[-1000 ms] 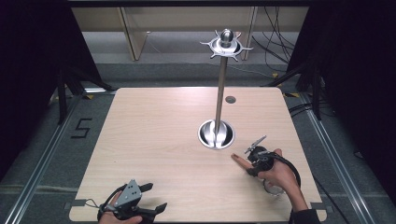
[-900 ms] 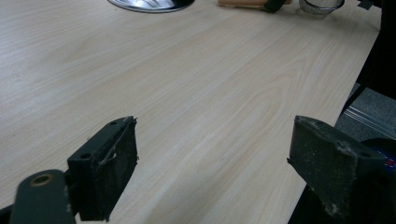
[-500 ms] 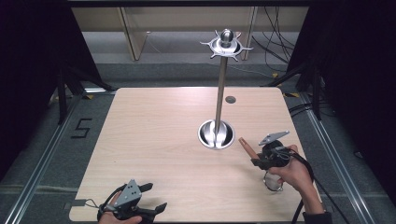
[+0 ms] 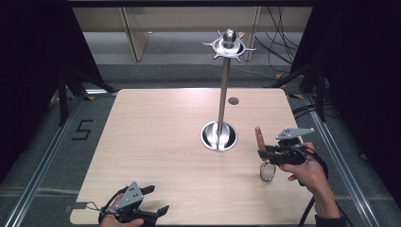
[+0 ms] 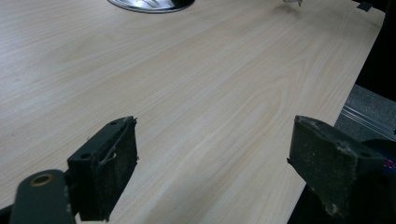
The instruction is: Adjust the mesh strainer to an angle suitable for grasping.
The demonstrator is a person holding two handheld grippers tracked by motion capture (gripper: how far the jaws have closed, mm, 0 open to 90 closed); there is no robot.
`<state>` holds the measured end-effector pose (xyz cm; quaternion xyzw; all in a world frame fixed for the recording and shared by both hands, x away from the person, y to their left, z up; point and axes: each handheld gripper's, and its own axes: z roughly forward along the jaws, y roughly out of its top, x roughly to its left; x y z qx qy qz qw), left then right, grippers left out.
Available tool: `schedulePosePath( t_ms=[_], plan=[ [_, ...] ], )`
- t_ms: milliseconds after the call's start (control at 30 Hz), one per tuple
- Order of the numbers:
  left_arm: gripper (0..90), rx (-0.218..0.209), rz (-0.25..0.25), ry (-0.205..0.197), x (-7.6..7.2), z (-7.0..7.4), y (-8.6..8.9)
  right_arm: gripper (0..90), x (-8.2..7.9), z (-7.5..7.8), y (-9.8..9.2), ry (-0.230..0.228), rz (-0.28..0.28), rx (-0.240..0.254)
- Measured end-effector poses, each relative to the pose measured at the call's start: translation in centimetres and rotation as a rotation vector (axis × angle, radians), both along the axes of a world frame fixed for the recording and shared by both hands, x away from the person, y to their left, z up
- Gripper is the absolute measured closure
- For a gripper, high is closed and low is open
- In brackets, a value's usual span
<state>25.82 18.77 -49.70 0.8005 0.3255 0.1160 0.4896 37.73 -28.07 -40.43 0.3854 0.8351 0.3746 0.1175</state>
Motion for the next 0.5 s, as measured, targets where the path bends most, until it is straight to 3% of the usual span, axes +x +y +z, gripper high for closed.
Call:
schedulePosePath(
  t_ms=[33,67,167,200,300,500],
  plan=[
    [14.8,-0.004,0.005,0.005,0.0,0.0,0.0,68.8,0.1,0.0,0.1,-0.028,0.000,0.013],
    [14.8,0.015,0.000,-0.002,0.0,0.1,0.1,68.8,-0.1,0.5,0.5,-0.018,0.007,0.044],
    [14.8,0.018,-0.014,-0.007,0.1,0.0,0.1,68.8,-0.2,0.9,0.7,-0.023,0.015,0.068],
    [14.8,0.018,-0.012,-0.010,0.1,0.0,0.1,68.8,-0.2,1.3,0.9,-0.054,0.020,0.075],
    [14.8,0.016,-0.011,-0.011,0.2,0.0,0.1,68.8,0.0,1.8,1.3,-0.065,0.014,0.099],
    [14.8,0.010,0.009,0.005,0.1,-0.1,0.1,68.9,0.9,3.8,2.9,-0.134,0.019,0.153]
  ],
)
